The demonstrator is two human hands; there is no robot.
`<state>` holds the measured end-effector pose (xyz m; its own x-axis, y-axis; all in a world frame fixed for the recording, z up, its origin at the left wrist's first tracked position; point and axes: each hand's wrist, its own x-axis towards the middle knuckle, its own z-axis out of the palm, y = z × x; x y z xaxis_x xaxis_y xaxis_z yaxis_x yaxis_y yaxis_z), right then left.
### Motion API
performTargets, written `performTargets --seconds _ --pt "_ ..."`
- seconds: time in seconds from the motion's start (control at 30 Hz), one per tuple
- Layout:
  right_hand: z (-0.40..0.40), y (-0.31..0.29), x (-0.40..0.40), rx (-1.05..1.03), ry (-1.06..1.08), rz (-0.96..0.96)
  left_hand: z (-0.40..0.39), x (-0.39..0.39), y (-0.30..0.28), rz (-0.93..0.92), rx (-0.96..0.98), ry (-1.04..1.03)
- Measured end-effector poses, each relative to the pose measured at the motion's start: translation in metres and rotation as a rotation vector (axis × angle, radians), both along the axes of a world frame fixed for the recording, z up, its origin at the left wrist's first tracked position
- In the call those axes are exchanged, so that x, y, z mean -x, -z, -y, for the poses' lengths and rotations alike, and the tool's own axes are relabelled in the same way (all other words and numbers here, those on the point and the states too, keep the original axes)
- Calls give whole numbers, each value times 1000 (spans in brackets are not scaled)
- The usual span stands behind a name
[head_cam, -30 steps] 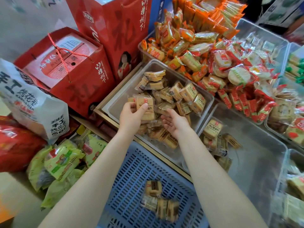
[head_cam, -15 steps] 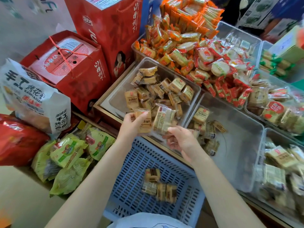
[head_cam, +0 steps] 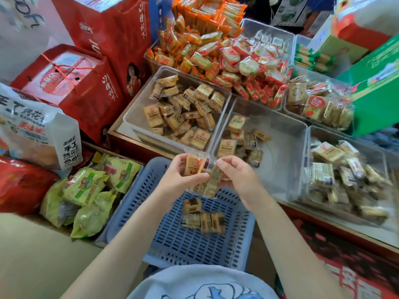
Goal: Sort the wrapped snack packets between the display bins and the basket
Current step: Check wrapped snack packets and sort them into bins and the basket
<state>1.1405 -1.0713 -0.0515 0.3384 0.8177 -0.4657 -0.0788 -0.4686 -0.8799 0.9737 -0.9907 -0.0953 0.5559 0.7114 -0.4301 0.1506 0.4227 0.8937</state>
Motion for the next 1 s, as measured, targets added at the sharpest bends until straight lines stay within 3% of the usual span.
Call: performTargets --seconds 0.3,0.53,0.8,1.0 --pt "29 0 9 -32 142 15 21 5 -1 -11 -34 33" --pt "36 -12 9 -109 330 -347 22 17 -12 83 134 16" --pt "33 -19 35 -96 194 -71 9 18 -25 143 99 28" --pt "22 -9 53 -40 206 -40 5 26 -15 81 24 128"
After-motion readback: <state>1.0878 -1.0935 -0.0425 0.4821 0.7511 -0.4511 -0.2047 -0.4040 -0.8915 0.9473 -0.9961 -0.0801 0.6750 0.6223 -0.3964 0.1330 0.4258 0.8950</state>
